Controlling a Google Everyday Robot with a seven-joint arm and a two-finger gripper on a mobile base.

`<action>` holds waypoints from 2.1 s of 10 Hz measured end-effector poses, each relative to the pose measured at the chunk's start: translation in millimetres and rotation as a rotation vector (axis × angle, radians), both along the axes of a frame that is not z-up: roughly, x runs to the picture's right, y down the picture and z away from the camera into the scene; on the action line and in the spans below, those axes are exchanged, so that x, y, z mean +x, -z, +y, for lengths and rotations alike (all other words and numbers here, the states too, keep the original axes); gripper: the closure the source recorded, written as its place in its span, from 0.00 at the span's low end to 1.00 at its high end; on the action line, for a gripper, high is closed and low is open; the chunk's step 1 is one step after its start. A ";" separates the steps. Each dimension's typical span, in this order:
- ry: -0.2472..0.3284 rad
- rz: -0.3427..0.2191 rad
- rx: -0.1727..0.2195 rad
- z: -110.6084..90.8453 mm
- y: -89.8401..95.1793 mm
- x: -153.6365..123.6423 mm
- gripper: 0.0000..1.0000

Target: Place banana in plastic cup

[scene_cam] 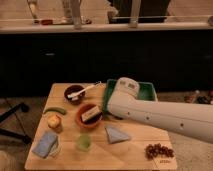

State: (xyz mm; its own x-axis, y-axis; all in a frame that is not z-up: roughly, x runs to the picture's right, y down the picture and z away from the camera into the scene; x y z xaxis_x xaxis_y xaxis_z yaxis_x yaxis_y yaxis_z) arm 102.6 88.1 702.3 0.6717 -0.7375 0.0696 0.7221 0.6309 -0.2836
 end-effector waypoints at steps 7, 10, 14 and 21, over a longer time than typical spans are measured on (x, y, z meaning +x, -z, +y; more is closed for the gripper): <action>0.131 -0.088 -0.069 -34.1 -40.1 -21.4 0.20; 0.138 -0.094 -0.074 -52.2 -56.1 -16.0 0.20; 0.125 -0.099 -0.075 -71.0 -72.6 -7.1 0.20; 0.095 -0.111 -0.130 -90.6 -111.7 -1.2 0.20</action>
State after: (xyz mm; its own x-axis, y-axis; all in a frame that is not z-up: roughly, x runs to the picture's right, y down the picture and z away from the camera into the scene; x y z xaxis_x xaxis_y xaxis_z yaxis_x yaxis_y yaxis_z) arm 101.5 -2.4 814.0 0.5827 -0.7771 0.2378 0.8079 0.5219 -0.2738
